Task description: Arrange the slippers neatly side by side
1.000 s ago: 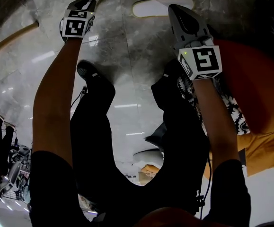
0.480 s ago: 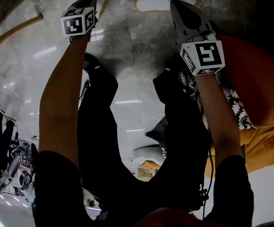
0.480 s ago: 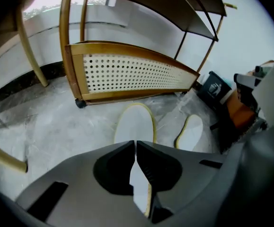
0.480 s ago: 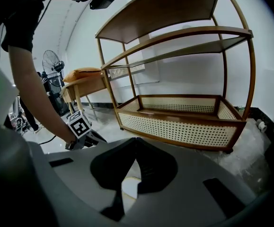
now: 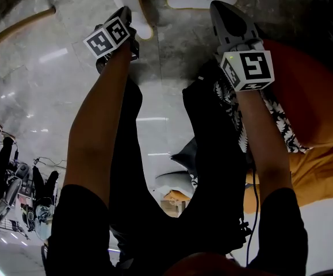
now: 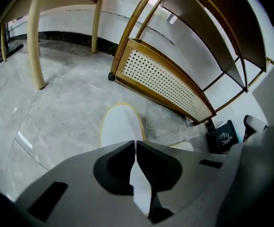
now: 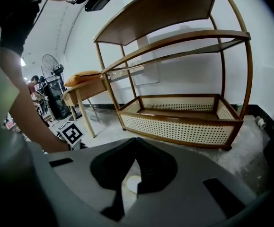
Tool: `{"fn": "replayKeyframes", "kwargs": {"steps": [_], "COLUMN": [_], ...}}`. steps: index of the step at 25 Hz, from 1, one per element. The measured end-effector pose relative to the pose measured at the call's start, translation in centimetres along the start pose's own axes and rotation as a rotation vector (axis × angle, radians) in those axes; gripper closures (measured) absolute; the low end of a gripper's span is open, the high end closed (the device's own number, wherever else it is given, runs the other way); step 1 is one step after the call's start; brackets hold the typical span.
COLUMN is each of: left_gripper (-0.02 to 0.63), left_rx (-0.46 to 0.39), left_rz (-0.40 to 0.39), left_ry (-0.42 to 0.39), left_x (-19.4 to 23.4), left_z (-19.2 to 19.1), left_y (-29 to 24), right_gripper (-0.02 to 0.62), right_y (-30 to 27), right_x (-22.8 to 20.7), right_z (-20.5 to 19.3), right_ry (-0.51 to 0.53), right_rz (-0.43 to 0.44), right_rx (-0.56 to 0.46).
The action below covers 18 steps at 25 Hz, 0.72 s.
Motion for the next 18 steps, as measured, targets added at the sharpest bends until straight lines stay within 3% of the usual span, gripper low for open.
{"fn": "replayKeyframes", "kwargs": {"steps": [11, 18], "left_gripper": [0.58, 0.58], "left_rx": [0.056, 0.049], "left_rz": [0.007, -0.013], "left_ry": [-0.04, 0.025], "left_x": [0.2, 1.0], "left_z": [-2.9, -4.5], "left_y": [-2.6, -4.1], "right_gripper": [0.564, 0.564], "right_y": [0.1, -0.6], "right_x": [0.4, -0.1], "right_z": [-2.4, -3.5], "right_ry": [-0.013, -0.023], "right_rz": [0.027, 0.022], "right_rx": [0.032, 0.032]}}
Point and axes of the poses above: the fingertips, and each gripper's own axes: y backward along the fingers, x to its left, z out of its top, the point moved 1 cm from there along y, backward along the fingers, and after that the axes turned 14 degrees about -z, right-handed, at the moved point
